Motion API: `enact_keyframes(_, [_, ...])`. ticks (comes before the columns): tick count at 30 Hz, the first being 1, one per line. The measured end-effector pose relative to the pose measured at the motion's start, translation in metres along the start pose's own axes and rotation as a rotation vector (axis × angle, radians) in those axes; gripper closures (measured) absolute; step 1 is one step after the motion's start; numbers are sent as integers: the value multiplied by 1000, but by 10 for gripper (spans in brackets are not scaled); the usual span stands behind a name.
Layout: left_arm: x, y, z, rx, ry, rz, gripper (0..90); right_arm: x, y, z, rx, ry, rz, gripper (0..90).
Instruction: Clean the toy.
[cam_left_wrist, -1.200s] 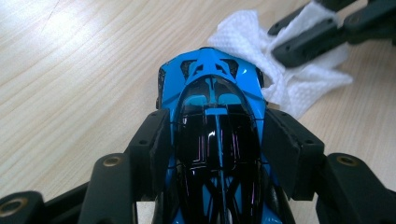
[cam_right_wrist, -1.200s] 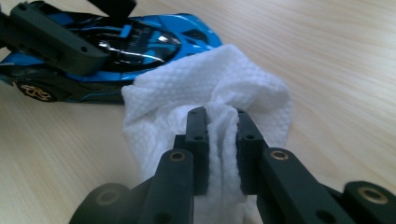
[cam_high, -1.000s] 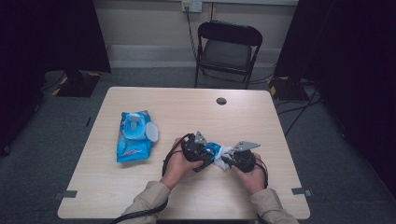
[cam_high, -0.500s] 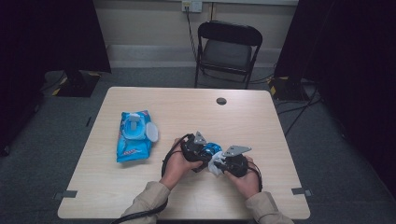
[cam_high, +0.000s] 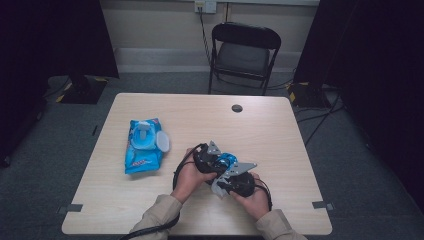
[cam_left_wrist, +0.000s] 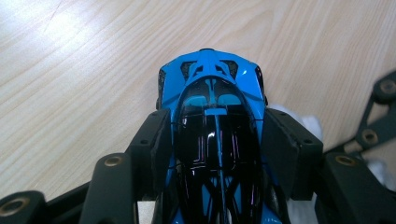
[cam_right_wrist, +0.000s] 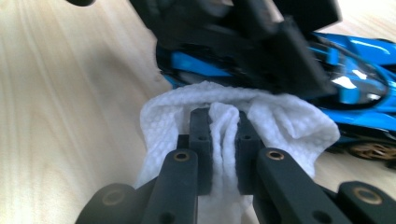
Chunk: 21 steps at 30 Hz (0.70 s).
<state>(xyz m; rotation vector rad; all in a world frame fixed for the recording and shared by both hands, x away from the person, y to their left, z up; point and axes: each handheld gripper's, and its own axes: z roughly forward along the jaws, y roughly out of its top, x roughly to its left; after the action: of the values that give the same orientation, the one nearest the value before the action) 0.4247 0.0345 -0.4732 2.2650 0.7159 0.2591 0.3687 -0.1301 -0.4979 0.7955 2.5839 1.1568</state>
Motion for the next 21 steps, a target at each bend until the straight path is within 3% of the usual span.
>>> enact_keyframes(19, [0,-1,-1,-1,1,-2,438,17,4,7,-13,81,-6,829])
enact_keyframes(21, [0,-2,-1,-3,0,0,438,17,2,7,-32,127,22,829])
